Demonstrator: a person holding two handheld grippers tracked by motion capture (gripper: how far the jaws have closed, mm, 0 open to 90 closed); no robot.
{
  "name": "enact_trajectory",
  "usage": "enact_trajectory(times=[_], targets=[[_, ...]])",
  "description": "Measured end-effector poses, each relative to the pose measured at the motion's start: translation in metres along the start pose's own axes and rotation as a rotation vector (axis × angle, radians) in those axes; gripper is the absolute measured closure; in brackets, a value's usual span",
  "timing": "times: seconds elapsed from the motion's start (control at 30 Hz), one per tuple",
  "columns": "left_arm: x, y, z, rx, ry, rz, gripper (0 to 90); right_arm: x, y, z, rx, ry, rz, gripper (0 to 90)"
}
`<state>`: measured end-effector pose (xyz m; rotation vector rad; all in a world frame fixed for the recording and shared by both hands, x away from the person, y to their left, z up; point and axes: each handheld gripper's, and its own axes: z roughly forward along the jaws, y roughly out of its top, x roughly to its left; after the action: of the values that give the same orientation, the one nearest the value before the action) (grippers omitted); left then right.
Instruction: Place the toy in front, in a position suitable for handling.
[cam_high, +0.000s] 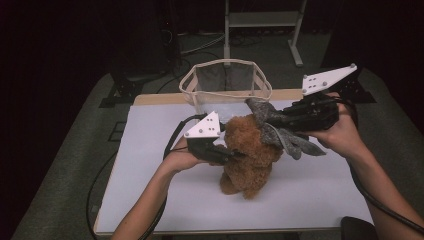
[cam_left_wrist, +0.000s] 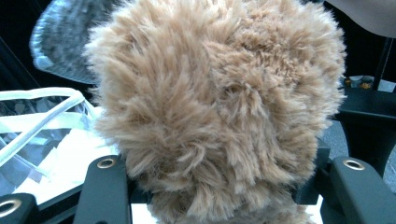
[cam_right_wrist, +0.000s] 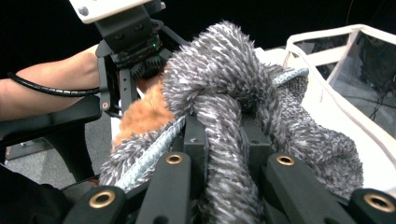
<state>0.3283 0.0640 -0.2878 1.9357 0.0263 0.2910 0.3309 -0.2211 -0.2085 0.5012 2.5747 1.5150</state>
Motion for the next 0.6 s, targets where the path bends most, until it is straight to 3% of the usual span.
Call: enact_trajectory(times=[0.17, 0.37, 0.47, 0.6], targets=[[-0.001, 0.003, 0.006, 0.003, -0.008, 0.002, 39.4, 0.001, -0.001, 0.000, -0.003, -0.001, -0.003, 76.3], [-0.001, 0.007, 0.012, 0.015, -0.018, 0.013, 39.0, 0.009, 0.012, 0.010, -0.001, 0.016, -0.050, 76.3], [0.002, 0.003, 0.004, 0.007, -0.003, -0.002, 38.9, 0.008, 0.011, 0.008, 0.004, 0.017, -0.049, 76.3], [0.003, -0.001, 0.003, 0.002, -0.007, -0.016, 38.3, 0.002, -0.002, 0.001, 0.008, 0.009, -0.009, 76.3]])
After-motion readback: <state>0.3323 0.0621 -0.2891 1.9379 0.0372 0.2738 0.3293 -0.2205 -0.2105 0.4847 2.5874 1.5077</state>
